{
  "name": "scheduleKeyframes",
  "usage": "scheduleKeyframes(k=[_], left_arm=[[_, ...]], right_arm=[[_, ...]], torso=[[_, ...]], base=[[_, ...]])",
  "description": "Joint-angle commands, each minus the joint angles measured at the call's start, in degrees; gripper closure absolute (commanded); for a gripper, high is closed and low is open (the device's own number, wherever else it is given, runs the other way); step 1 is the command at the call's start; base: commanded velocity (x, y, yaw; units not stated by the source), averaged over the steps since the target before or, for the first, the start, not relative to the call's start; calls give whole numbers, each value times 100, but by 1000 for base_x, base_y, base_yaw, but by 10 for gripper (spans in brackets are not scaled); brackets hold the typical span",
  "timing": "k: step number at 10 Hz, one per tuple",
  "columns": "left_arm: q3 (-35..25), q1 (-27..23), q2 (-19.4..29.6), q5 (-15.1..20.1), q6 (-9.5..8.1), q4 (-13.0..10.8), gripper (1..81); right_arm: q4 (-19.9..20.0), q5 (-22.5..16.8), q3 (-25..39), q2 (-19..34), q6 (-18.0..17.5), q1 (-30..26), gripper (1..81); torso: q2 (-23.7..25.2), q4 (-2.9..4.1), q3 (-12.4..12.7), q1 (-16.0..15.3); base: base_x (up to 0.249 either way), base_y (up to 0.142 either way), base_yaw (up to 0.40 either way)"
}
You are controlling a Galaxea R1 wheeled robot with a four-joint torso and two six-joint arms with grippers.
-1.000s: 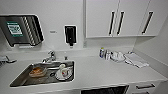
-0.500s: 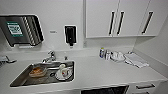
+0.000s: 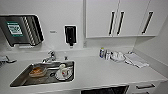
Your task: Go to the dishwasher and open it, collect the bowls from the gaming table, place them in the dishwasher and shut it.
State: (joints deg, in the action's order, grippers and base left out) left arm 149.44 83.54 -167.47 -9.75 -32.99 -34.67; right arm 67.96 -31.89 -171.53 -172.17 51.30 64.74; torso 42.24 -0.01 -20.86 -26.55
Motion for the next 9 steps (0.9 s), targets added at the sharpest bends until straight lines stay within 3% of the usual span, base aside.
scheduleKeyframes(k=[1,2,4,9], left_arm=[[24,-220,55,193,20,4,10],[41,-228,65,193,20,4,10],[50,-220,73,193,20,13,10],[50,-220,135,184,3,39,10]], right_arm=[[814,-1091,253,364,-296,-826,10],[1114,-1258,315,461,-287,-932,10],[1351,-1372,420,505,-296,-1142,10],[1264,-1434,868,409,-788,-2012,10]], torso=[[0,0,0,0],[0,0,0,0],[0,0,0,0],[0,0,-2,0]], base=[[0,0,0],[0,0,0],[0,0,0],[0,0,0]])
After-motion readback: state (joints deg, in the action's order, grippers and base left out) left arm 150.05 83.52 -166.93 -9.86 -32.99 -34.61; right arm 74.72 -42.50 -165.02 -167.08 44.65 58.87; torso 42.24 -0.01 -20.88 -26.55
